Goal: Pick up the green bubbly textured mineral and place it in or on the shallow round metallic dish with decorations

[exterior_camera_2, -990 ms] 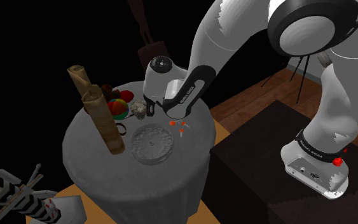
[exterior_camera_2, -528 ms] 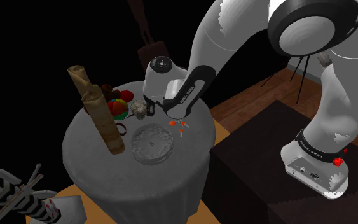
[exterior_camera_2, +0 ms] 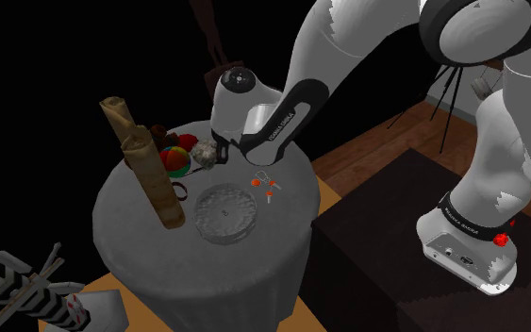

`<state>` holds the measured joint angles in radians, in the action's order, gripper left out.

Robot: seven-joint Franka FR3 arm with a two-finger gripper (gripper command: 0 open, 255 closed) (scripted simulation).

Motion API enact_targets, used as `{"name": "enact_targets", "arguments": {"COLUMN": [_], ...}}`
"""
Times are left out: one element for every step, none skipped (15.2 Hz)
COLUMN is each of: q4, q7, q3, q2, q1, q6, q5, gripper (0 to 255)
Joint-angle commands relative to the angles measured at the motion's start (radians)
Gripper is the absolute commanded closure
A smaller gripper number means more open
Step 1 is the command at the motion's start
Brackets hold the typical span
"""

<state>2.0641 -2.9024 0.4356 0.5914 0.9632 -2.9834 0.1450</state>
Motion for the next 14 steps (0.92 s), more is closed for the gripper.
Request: {"name": "enact_targets", "arguments": {"q4": [0.003,0.005,0.007,0.008,0.010,0.011,0.011,0.012,0.013,0.013,0.013,0.013,0.012,0.011], "q7": [0.001,0.002,0.003,0.005,0.006,0.007,0.009,0.010,0.011,0.012,0.013,0.014,0.015,0.016], "q3": [0.008,0.011,0.014,0.017,0.020,0.024,0.027,0.030,0.033,0.036,0.039,0.042,0.045,0.048], "q2": [-0.026,-0.038,-0.050,-0.061,-0.073,-0.084,-0.095,-0.107,-0.118,-0.129,-0.140,-0.151,-0.161,-0.172], "q1": [0.010,0.013,0.016,0.019,0.021,0.024,0.027,0.030,0.033,0.036,0.039,0.042,0.045,0.047], "q6": [0.023,0.032,0.042,0.051,0.061,0.071,0.081,0.091,0.101,0.112,0.122,0.132,0.143,0.154], "q5": [0.004,0.007,0.009,0.011,0.013,0.016,0.018,0.020,0.023,0.025,0.028,0.031,0.033,0.036], "gripper": [255,255,255,255,255,255,255,255,255,255,255,255,255,255]}}
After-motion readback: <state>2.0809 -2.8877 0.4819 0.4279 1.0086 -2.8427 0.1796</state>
